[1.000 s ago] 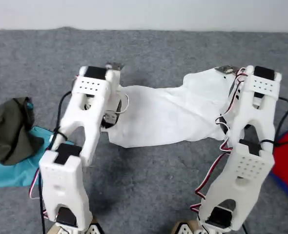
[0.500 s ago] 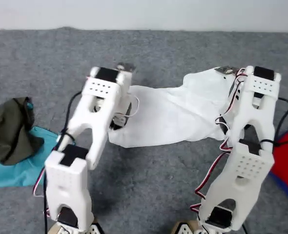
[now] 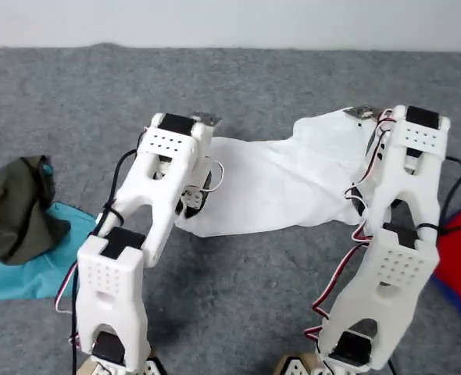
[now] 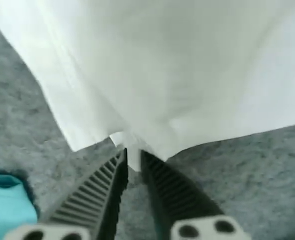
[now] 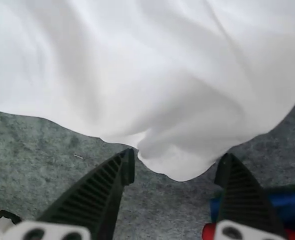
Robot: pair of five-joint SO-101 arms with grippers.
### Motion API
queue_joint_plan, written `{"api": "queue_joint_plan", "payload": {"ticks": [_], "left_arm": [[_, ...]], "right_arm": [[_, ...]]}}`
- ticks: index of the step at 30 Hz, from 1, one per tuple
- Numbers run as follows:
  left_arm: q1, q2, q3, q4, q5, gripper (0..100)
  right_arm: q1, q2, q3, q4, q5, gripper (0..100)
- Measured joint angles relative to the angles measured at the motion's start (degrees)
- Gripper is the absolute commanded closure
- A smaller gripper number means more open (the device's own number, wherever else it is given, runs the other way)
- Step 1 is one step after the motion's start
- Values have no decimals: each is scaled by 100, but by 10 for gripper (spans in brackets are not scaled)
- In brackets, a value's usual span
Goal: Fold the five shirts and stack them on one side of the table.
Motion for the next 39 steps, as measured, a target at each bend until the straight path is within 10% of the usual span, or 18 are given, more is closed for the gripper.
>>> {"api": "queue_joint_plan", "payload": {"ticks": [11,23,39], "left_arm": [[-18,-800,123,0,457,748],[-18,202,571,-53,457,993],[-281,686,-571,0,466,988]], "right_arm": [[0,0,0,0,0,724],[0,0,0,0,0,724],[0,0,0,0,0,724]]}}
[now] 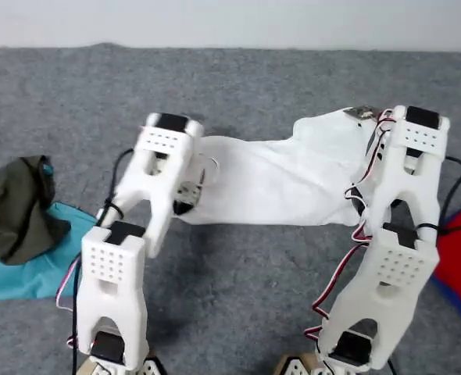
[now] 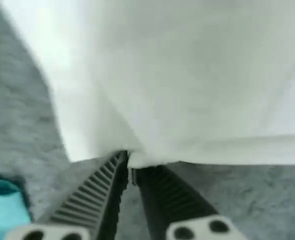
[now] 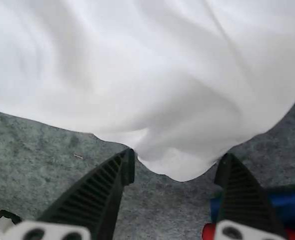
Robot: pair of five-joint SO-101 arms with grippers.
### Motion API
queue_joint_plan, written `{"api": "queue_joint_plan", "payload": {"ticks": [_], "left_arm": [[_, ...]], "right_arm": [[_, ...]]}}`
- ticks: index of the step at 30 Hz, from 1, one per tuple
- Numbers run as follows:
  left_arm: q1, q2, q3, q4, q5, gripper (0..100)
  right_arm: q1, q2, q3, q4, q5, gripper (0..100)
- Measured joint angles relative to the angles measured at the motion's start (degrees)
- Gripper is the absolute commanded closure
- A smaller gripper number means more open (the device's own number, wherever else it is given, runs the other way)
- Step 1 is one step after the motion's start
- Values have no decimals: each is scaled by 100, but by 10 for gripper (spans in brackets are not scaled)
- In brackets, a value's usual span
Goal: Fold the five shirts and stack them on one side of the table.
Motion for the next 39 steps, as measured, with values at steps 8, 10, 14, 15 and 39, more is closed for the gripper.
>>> {"api": "queue_joint_plan", "payload": {"ticks": [8,10,14,15,39], "left_arm": [[-967,0,-422,0,0,988],[-1099,0,-422,0,0,988],[-1134,0,-422,0,-9,980],[-1134,0,-422,0,-35,964],[-1697,-2242,774,9,-607,772]], "right_arm": [[0,0,0,0,0,724],[0,0,0,0,0,724],[0,0,0,0,0,724],[0,0,0,0,0,724],[-651,-668,1547,26,9,646]]}}
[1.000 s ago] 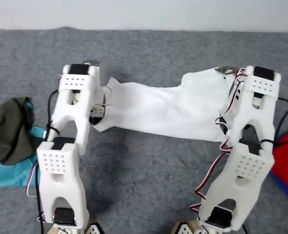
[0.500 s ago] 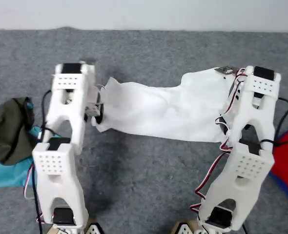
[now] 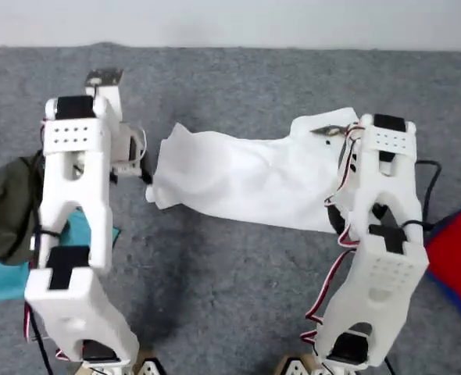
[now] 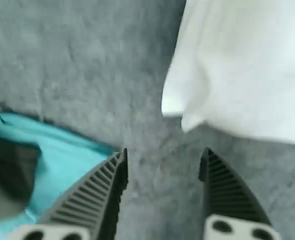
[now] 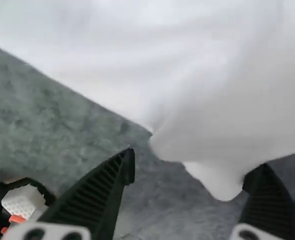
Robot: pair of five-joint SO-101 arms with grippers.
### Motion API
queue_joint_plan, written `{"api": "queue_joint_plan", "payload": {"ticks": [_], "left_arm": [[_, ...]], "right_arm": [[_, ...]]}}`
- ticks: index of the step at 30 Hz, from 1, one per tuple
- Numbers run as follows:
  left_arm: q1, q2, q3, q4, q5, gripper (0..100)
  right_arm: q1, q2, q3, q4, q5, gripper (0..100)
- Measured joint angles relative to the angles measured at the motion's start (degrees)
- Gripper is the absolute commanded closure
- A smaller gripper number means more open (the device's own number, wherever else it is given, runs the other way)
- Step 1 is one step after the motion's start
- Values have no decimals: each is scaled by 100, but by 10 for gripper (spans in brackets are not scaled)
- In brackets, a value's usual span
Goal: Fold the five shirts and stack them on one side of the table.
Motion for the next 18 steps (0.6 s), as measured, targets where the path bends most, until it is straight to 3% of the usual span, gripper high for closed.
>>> {"api": "queue_joint_plan", "payload": {"ticks": [8,18], "left_arm": [[0,-1222,1899,0,-132,772],[0,-2866,2910,0,-809,772]], "right_arm": [[0,-273,114,-360,0,645],[466,545,114,-1486,0,646]]}}
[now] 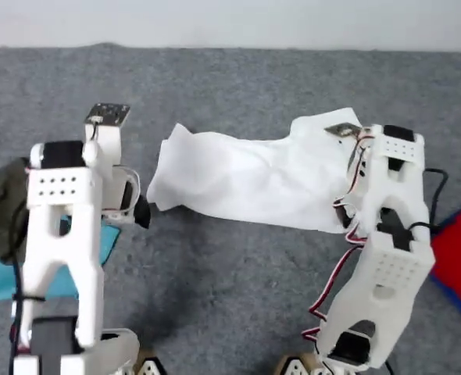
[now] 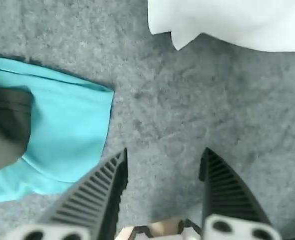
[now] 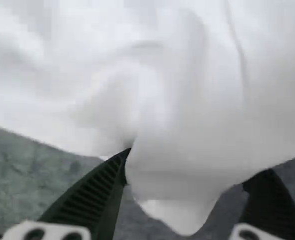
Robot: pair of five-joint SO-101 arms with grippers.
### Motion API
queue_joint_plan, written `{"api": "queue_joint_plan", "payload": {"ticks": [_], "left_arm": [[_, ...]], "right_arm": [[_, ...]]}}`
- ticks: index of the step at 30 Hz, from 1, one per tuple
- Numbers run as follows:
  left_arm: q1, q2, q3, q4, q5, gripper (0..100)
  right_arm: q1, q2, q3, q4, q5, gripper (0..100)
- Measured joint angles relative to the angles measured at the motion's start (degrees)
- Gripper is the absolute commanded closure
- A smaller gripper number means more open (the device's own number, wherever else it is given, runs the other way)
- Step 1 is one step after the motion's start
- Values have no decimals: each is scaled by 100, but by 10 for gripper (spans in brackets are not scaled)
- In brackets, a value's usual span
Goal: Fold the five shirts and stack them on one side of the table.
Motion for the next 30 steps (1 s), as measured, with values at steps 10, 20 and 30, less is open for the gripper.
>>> {"api": "queue_joint_plan", "payload": {"ticks": [10,20,30], "left_arm": [[0,-633,791,0,-18,772],[0,-633,826,0,-18,772],[0,-633,826,0,-18,772]], "right_arm": [[141,176,-105,-158,273,930],[185,246,-123,123,352,989],[466,-211,-18,1116,659,990]]}}
